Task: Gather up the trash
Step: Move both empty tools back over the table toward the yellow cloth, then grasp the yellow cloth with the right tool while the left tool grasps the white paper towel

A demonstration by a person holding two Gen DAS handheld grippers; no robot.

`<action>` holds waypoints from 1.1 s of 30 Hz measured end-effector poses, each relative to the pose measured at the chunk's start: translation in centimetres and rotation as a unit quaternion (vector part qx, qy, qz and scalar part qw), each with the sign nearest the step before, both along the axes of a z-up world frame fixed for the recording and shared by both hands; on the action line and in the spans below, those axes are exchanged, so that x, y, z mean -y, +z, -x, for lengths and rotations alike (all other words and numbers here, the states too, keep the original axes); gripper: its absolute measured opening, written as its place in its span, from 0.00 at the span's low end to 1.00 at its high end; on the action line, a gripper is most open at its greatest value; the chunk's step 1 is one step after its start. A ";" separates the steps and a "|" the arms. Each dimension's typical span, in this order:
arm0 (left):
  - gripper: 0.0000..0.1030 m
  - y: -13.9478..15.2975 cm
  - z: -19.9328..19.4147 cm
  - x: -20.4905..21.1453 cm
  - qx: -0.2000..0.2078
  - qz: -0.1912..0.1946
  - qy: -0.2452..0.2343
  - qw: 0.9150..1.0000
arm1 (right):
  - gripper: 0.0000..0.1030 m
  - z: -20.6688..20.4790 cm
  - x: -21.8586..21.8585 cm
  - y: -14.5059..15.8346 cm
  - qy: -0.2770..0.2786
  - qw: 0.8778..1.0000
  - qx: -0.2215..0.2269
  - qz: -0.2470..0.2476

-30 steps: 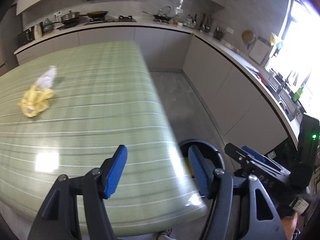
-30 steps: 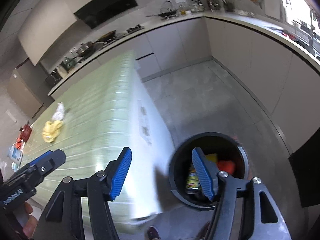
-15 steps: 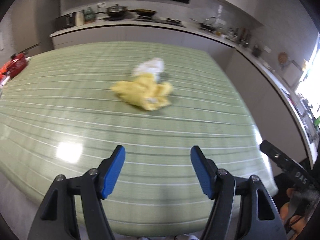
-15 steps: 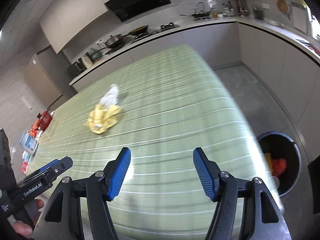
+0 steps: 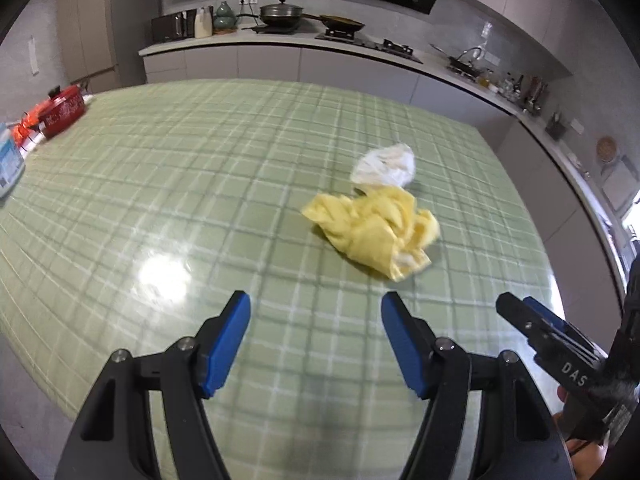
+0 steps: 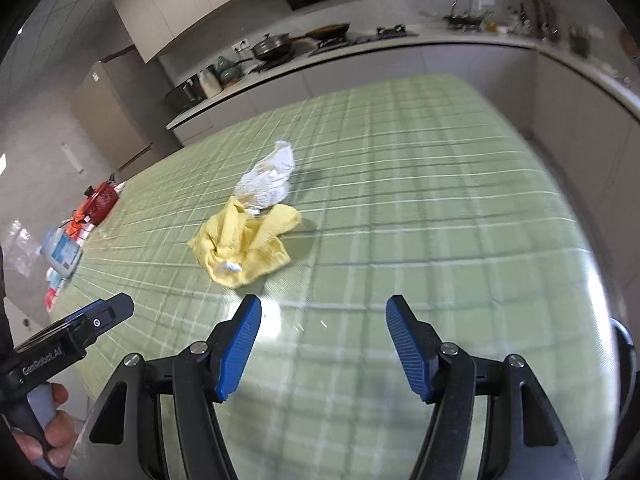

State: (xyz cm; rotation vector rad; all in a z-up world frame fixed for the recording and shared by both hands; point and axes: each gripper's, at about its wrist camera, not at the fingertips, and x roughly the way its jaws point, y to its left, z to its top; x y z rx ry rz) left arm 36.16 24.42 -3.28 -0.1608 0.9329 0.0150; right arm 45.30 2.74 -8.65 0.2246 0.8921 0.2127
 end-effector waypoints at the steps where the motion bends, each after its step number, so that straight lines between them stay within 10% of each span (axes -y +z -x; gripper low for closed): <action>1: 0.67 0.1 -0.4 -0.3 0.001 -0.002 0.006 1.000 | 0.65 -0.9 -0.5 -0.3 0.009 1.000 -0.004 -0.003; 16: 0.67 -1.5 -5.8 -7.5 -0.016 0.003 0.000 1.000 | 0.72 -8.5 -10.4 -2.6 0.035 0.999 -0.026 0.005; 23: 0.67 -2.2 -8.8 -8.2 -0.019 0.005 -0.040 0.999 | 0.38 -9.1 -12.3 -3.7 0.013 0.999 -0.028 0.021; 33: 0.67 -2.8 -10.2 -2.5 -0.020 0.012 -0.108 0.994 | 0.34 -7.0 -7.0 -1.9 -0.060 0.997 -0.004 0.041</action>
